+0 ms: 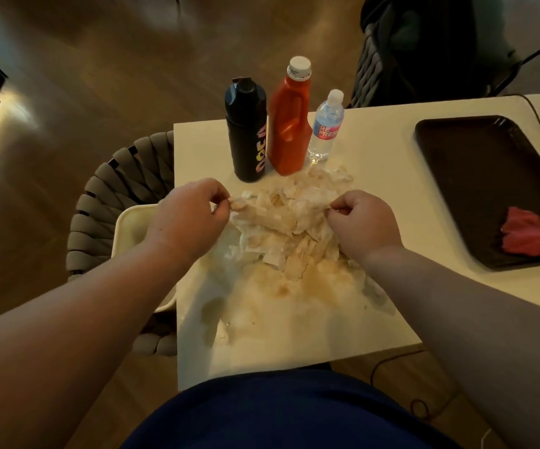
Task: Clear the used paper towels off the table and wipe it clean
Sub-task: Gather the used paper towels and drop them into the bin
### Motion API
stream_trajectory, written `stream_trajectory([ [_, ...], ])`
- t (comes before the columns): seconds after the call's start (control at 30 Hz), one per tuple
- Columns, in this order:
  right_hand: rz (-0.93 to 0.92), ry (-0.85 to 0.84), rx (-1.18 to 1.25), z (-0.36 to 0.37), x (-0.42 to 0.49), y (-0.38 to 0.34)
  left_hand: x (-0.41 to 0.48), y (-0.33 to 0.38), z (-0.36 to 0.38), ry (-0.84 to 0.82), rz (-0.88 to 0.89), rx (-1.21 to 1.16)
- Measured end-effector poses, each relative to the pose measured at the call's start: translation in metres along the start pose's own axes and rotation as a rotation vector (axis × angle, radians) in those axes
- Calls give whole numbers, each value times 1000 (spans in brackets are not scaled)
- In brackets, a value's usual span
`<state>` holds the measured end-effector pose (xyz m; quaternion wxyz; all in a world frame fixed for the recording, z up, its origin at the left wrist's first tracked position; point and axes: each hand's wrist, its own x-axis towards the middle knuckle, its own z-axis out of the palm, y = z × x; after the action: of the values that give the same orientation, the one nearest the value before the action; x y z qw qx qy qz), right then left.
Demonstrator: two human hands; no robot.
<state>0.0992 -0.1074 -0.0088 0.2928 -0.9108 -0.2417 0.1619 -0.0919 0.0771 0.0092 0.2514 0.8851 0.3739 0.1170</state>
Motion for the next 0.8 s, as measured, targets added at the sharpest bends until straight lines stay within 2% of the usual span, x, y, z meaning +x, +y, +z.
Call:
stream_trajectory([
  [0.17, -55, -10, 116, 1, 0, -32, 0, -19, -25, 57, -39, -8],
  [0.43, -92, -65, 134, 16, -3, -64, -9, -49, -45, 102, -124, -8],
  [0.6, -150, -117, 171, 27, -14, -87, -36, -100, -41, 93, -309, -92],
  [0.7, -181, -157, 231, 35, -23, -106, -54, -132, -33, 118, -476, -39],
  [0.8, -190, -199, 250, 46, -30, -117, -59, -154, -22, 132, -565, -8],
])
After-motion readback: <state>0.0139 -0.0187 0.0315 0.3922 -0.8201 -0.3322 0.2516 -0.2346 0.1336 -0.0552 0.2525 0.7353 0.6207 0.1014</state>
